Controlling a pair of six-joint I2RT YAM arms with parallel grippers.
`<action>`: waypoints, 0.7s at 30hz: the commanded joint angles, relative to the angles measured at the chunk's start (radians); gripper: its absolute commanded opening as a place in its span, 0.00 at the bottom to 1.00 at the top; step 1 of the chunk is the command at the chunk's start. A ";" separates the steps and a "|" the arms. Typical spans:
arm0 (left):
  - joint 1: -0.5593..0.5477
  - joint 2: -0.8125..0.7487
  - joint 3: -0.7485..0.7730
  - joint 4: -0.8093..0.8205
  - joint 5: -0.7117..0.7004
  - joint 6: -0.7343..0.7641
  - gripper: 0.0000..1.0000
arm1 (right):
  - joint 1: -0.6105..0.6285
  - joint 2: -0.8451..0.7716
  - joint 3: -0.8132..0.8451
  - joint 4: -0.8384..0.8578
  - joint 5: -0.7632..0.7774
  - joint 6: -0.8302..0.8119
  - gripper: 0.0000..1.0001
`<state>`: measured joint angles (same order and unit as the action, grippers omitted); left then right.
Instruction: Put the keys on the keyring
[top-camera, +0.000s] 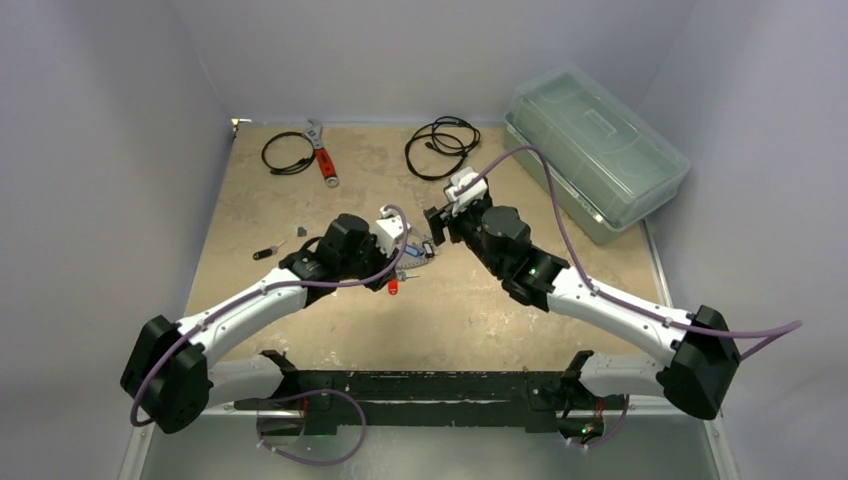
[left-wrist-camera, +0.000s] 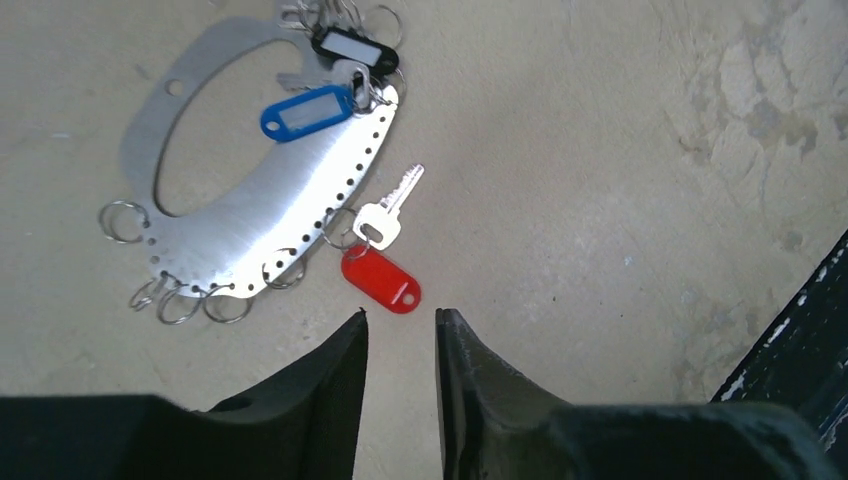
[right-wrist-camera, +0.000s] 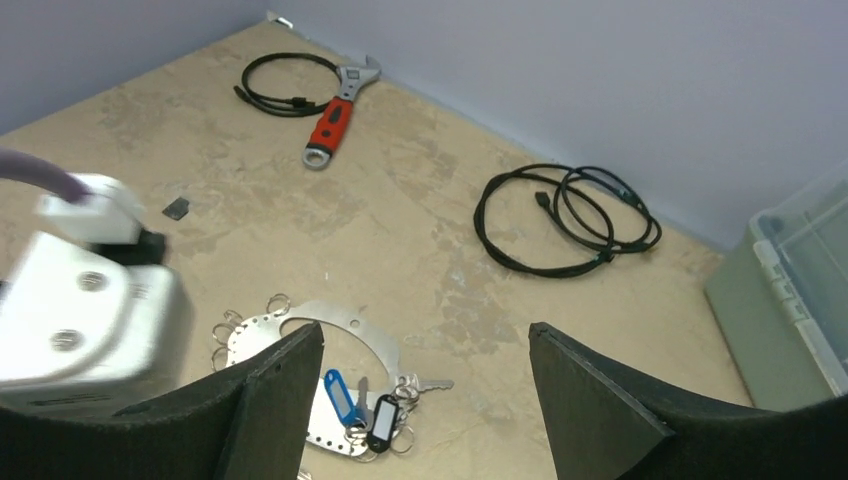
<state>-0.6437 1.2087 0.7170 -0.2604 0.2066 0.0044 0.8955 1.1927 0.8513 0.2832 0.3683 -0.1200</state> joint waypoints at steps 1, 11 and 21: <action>0.000 -0.076 0.070 -0.043 -0.146 0.065 0.39 | -0.062 0.066 0.124 -0.121 -0.107 0.166 0.79; 0.087 -0.063 0.225 -0.097 -0.750 -0.207 0.95 | -0.111 0.348 0.370 -0.396 -0.288 0.252 0.89; 0.119 -0.193 0.128 -0.011 -0.814 -0.183 0.98 | -0.114 0.728 0.640 -0.584 -0.266 0.233 0.90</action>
<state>-0.5480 1.0676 0.8726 -0.3115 -0.5533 -0.1665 0.7853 1.8164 1.3792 -0.1890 0.0856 0.1150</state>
